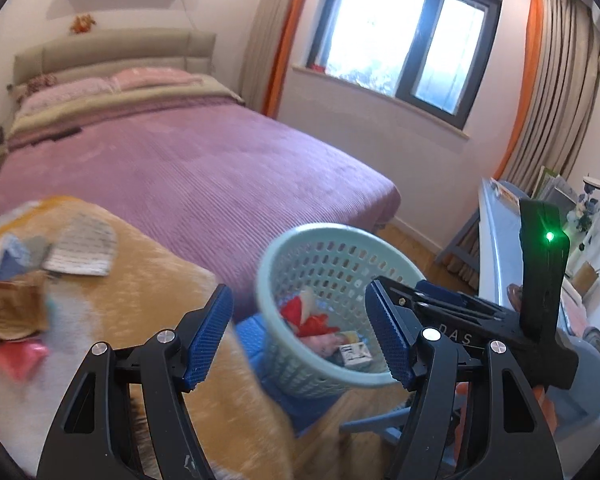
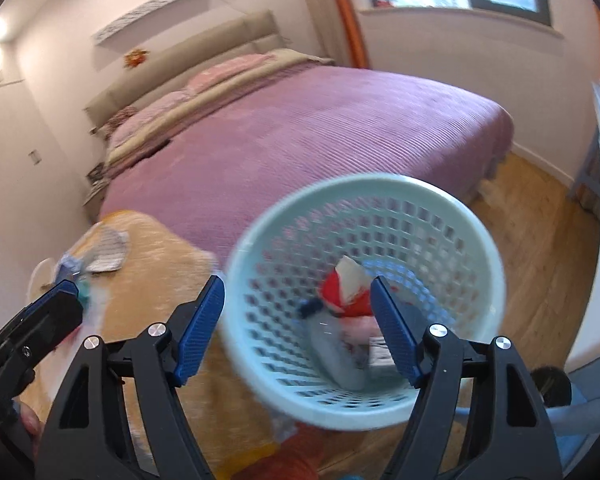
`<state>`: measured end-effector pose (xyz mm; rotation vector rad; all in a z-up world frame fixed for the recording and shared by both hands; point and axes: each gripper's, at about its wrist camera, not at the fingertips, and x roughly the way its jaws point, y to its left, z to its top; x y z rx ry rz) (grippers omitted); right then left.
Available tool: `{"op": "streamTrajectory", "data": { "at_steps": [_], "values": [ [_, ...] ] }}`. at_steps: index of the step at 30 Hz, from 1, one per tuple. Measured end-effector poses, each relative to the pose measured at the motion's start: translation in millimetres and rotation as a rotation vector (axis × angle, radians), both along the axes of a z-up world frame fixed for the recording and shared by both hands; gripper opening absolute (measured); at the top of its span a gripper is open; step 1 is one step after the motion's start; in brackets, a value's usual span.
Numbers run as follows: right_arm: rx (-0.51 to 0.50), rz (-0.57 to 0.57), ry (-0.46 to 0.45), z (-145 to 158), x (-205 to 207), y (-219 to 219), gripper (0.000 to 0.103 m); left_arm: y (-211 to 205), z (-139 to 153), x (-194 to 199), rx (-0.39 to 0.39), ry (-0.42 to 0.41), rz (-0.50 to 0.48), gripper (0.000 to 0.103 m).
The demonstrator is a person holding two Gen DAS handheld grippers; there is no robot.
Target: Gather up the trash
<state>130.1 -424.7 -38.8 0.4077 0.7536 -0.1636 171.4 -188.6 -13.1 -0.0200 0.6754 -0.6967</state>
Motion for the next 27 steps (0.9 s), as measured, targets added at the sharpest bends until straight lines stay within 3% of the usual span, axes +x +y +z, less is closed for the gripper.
{"op": "streamTrajectory", "data": {
  "at_steps": [8, 12, 16, 19, 27],
  "values": [
    [-0.055, 0.226, -0.111, 33.4, 2.2, 91.5, 0.071, 91.5, 27.2, -11.4, -0.046, -0.063, 0.184, 0.067],
    [-0.097, 0.337, -0.158, 39.5, 2.9, 136.5, 0.07, 137.0, 32.3, -8.0, -0.023, -0.089, 0.307, 0.067],
    [-0.101, 0.426, -0.177, 39.4, 15.3, 174.4, 0.064, 179.3, 31.0, 6.1, -0.01, -0.068, 0.419, 0.067],
    [-0.064, 0.485, -0.157, 30.9, 31.5, 194.3, 0.052, 210.7, 22.4, 23.0, 0.009, -0.03, 0.488, 0.067],
    [0.018, 0.522, -0.119, 14.8, 58.1, 205.5, 0.051, 232.9, 0.3, 59.4, 0.115, 0.034, 0.542, 0.067]
  ]
}}
